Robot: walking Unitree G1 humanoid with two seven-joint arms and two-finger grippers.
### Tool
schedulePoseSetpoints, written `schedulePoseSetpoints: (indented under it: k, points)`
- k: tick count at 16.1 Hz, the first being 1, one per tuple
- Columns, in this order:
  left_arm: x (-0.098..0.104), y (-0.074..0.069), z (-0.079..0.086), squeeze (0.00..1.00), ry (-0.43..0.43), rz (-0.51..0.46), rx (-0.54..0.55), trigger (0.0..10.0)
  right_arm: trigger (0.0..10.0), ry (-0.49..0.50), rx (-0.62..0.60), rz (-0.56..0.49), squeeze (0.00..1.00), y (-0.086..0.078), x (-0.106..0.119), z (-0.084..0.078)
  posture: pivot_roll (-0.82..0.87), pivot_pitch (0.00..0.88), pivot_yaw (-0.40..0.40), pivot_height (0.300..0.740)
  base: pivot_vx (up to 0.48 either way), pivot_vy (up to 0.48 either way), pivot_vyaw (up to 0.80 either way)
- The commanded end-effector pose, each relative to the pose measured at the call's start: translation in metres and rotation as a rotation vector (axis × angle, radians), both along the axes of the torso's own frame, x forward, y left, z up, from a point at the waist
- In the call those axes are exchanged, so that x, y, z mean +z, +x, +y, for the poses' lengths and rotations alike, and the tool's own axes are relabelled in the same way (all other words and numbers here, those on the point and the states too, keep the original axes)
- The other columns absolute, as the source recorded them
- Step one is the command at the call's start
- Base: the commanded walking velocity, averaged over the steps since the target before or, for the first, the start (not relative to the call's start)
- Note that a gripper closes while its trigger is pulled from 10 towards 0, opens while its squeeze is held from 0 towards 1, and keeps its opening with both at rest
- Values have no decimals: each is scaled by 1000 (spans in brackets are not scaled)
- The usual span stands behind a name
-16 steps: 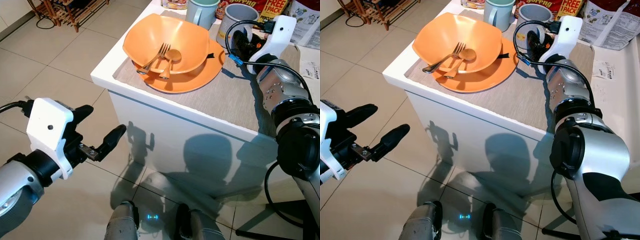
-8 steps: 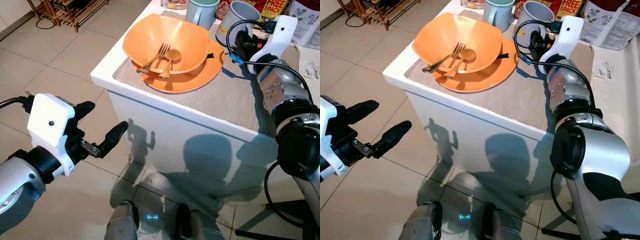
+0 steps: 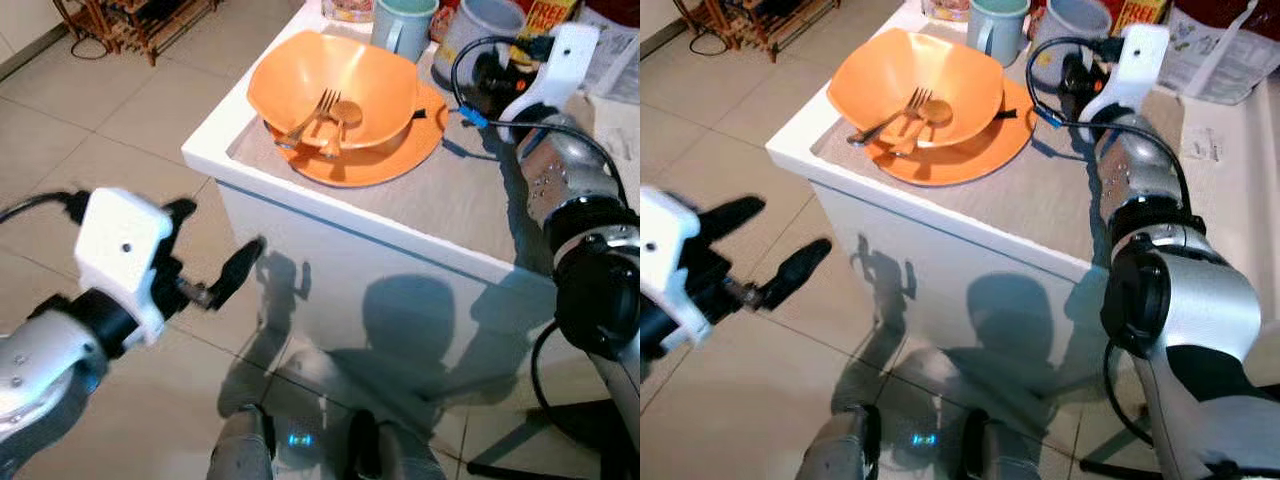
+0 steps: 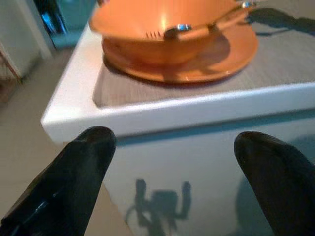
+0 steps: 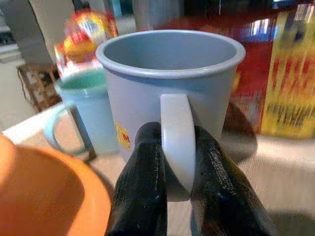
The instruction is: Setting the table
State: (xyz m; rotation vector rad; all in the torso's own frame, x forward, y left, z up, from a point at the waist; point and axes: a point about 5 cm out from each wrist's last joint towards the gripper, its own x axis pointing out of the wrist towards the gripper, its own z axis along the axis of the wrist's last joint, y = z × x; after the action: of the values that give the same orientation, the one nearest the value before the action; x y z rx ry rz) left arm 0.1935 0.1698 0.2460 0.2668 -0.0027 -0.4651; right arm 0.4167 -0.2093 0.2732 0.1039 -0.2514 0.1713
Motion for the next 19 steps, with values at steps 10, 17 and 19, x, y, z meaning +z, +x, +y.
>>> schedulePoseSetpoints:
  k: [10,17,19]
  points:
    - [-33,61,-19,0,22,-96,149,10000,0,-127,-37,-340,0,-81,17,-11,42,0,-52,740,0,0,0]
    - [-37,66,-26,0,27,-122,127,10000,10000,-36,-1,-98,0,-146,-43,35,7,0,-44,740,-40,0,0]
    - [-39,64,-28,0,25,-121,136,10000,10000,-25,-4,-29,0,-148,-58,46,12,0,-55,740,-306,0,0]
